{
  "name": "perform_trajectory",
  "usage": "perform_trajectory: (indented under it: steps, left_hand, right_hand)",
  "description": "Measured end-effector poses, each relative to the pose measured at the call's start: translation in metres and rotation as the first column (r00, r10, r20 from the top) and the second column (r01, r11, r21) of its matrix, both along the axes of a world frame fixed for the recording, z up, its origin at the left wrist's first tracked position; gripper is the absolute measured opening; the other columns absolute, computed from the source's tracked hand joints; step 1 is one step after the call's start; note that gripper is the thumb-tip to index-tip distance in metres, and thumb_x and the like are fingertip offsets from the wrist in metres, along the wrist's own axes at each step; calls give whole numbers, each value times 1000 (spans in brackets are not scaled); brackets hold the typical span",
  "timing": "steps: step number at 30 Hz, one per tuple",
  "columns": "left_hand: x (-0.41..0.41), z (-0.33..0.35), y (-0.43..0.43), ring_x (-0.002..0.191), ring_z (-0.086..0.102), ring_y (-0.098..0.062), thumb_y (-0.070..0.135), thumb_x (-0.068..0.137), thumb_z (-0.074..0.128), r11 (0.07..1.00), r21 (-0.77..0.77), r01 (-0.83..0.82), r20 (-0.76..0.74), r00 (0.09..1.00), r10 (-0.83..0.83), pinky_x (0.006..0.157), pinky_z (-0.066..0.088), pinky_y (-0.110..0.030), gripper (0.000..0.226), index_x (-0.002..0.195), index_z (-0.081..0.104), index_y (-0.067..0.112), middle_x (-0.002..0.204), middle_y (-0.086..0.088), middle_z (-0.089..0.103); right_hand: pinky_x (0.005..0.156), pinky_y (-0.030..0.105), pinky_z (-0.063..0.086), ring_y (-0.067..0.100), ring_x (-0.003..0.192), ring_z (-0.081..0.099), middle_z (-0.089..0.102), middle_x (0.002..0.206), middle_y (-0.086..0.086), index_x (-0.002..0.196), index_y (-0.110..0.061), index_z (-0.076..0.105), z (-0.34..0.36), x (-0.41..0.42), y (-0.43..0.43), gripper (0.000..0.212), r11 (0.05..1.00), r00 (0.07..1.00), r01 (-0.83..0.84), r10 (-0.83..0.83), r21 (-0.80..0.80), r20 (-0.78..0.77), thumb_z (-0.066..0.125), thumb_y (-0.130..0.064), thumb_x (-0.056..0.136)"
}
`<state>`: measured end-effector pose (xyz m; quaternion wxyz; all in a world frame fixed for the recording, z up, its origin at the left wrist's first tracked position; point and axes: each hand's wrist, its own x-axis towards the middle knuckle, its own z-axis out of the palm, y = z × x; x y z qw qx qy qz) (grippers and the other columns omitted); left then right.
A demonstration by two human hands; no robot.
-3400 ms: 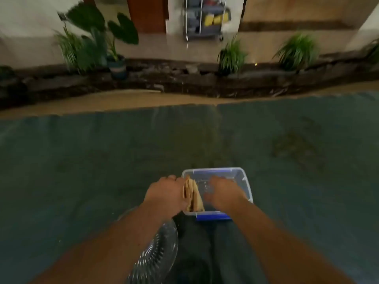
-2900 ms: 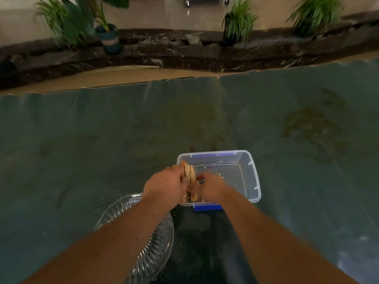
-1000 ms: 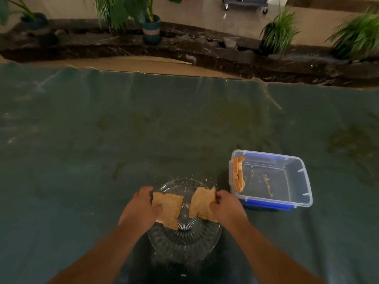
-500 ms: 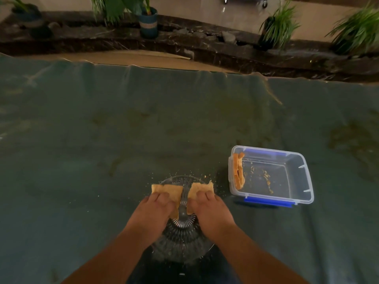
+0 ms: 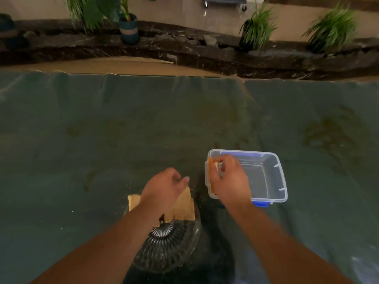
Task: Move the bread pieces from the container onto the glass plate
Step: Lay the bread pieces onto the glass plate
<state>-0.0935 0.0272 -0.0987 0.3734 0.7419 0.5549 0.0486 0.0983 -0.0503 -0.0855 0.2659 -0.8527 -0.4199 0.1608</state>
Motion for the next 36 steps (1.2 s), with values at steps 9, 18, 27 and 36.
perform_trajectory:
  steps: [9, 18, 27, 36]
  left_hand:
    - [98, -9, 0, 90, 71, -20, 69, 75, 78, 852, -473, -224, 206, 912, 354, 75, 66, -42, 64, 117, 55, 26, 106, -2, 69]
    - [103, -30, 1, 86, 73, -23, 31, 90, 78, 923, -326, -206, 184, 944, 275, 78, 65, -51, 17, 91, 61, 33, 98, 0, 72]
    - [71, 15, 11, 68, 75, -16, 11, 93, 72, 877, -377, -298, 368, 820, 438, 55, 65, -37, 9, 93, 67, 18, 91, -6, 72]
    - [-38, 59, 22, 79, 77, -26, 8, 93, 72, 778, -582, -237, 346, 794, 500, 71, 67, -47, 15, 107, 66, 8, 93, -12, 78]
  right_hand:
    - [82, 45, 65, 23, 89, 77, 76, 111, 8, 130, -19, 62, -37, 57, 12, 57, 938, 754, -63, -179, -341, -631, 73, -56, 89]
    - [85, 41, 52, 20, 86, 61, 66, 94, 1, 109, -20, 67, -44, 69, 8, 26, 893, 978, -123, 36, -433, -203, 53, -41, 102]
    - [63, 33, 48, 14, 68, 62, 64, 72, -1, 78, -24, 59, 10, 55, 2, 28, 978, 976, 7, -53, -209, -212, 53, -38, 102]
    - [64, 33, 50, 16, 75, 66, 71, 84, 8, 85, -17, 68, 59, -11, -10, 24, 983, 933, -40, -26, -177, -358, 58, -35, 97]
